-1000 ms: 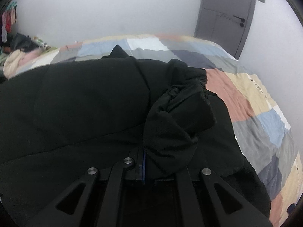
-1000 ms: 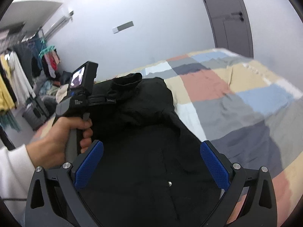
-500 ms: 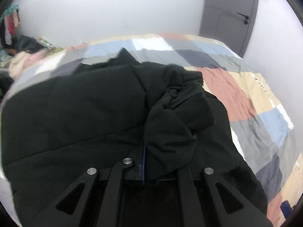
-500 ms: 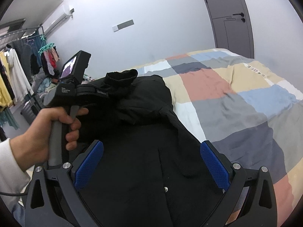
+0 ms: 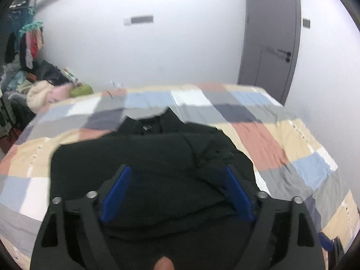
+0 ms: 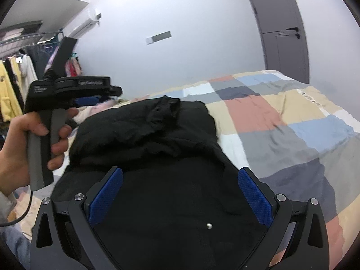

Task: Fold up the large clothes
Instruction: 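Open the left gripper to release the sleeve onto the jacket, then grasp the jacket hem with both grippers and lift it toward the collar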

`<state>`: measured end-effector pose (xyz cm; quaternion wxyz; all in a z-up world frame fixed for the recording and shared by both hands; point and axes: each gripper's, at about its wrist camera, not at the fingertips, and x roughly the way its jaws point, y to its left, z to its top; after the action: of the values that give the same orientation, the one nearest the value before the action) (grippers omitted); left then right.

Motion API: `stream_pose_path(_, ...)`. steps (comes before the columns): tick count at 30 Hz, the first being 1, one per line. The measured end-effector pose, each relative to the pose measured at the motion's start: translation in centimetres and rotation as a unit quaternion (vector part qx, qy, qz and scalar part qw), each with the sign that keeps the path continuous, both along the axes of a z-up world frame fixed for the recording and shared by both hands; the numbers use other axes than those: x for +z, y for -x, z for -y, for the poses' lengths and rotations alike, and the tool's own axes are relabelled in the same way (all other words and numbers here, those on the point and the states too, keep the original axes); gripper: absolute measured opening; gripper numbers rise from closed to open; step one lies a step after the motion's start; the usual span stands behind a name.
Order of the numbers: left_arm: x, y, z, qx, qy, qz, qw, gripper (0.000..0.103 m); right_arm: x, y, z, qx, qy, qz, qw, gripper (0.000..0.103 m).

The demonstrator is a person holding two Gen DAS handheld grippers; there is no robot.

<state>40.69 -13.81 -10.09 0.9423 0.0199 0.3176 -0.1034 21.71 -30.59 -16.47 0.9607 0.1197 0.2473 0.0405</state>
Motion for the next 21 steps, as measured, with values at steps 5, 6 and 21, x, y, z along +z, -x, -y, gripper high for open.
stream_pose_path(5, 1.8, 1.0, -5.2, 0.023, -0.014, 0.031, 0.9992, 0.101, 2.8, -1.2, -2.0, 0.046, 0.017, 0.018, 0.999, 0.103)
stream_pose_path(6, 2.0, 0.9, -6.5, 0.033, -0.019, 0.036, 0.9986, 0.103, 3.4, -1.9, -2.5, 0.053, 0.023, 0.021, 0.998, 0.103)
stream_pose_path(21, -6.2, -8.0, -14.8, 0.084, -0.020, -0.018, 0.9961, 0.102, 3.6, -22.5, -7.8, 0.090, 0.051, -0.016, 0.994, 0.074)
